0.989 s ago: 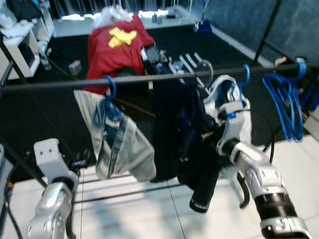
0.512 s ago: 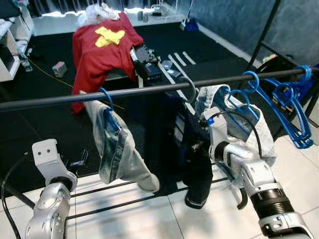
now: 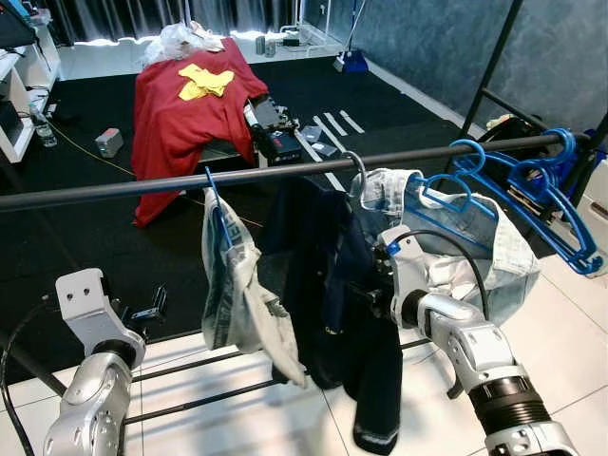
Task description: Hang hanger
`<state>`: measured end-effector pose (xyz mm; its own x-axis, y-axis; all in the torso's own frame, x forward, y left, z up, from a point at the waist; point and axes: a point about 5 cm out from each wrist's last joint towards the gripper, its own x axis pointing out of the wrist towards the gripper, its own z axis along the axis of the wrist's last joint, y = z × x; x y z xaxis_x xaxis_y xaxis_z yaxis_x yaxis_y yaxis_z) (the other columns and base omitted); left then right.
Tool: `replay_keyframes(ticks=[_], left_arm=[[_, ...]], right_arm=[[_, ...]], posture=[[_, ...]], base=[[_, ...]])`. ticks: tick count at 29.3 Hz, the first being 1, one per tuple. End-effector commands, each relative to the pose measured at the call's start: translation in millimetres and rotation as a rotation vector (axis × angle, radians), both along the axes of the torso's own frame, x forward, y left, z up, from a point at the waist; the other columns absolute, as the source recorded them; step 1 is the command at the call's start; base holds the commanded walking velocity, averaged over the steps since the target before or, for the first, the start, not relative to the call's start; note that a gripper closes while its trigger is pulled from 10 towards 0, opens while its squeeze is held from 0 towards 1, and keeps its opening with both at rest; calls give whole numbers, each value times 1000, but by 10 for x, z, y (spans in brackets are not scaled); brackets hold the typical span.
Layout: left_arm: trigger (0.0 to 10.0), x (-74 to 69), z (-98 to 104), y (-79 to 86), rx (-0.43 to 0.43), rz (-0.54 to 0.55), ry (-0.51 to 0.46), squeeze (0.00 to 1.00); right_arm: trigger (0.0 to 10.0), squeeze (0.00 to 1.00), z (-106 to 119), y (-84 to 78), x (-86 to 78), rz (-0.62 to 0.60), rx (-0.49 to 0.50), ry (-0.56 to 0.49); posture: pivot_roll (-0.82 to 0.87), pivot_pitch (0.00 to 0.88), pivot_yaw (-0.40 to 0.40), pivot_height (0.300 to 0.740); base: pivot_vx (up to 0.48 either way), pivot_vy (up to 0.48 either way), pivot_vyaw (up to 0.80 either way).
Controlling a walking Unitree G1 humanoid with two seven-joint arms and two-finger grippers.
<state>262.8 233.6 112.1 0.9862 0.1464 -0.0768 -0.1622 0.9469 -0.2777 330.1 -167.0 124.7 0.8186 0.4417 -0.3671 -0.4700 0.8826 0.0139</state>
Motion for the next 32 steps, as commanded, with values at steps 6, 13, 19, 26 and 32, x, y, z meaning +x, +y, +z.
replay_keyframes(ticks=[6,13,19,26,32], left_arm=[[10000,-95,-46,28,-52,-10,-4,0],[10000,-143,-61,79,-28,4,6,0],[10000,-155,-68,88,-23,7,13,0],[10000,-232,-80,109,-20,20,14,0],[10000,-264,-83,118,-14,20,19,0]], right_arm=[[10000,1000,-84,-2,-153,-15,75,-39],[10000,0,-45,2,-273,7,180,-133],[10000,0,-22,10,-290,21,205,-153],[10000,0,7,17,-359,53,251,-170],[10000,0,9,31,-374,59,258,-170]], posture=[[-127,99,-7,740],[-133,95,-3,740],[-131,93,-4,740],[-128,99,-6,740],[-127,103,-1,740]], base=[[0,0,0],[0,0,0],[0,0,0],[-35,0,0],[-281,0,0]])
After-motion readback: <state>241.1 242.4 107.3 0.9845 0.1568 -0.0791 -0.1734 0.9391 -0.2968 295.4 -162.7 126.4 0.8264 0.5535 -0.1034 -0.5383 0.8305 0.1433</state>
